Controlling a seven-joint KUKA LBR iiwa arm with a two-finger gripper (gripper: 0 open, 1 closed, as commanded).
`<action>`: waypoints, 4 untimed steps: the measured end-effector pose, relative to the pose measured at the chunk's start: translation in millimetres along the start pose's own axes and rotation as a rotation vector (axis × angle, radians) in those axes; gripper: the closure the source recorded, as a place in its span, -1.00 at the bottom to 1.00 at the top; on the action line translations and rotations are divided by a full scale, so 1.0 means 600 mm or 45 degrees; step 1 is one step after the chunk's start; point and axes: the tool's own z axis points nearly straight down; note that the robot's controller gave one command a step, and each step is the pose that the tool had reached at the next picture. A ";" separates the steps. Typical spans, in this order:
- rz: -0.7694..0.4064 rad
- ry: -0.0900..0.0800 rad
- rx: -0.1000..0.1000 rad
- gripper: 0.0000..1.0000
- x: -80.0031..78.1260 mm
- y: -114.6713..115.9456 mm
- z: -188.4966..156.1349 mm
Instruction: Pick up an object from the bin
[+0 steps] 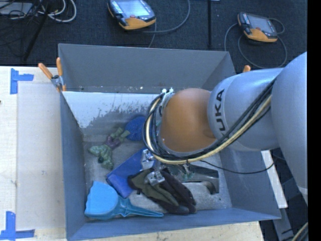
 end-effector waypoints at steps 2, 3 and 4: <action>0.002 0.020 -0.003 1.00 0.002 0.001 -0.012; 0.002 0.029 -0.004 1.00 0.004 0.002 -0.045; 0.003 0.015 -0.002 1.00 0.000 0.001 -0.069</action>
Offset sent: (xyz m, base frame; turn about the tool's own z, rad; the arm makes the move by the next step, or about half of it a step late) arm 0.0000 0.0000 0.0841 0.0000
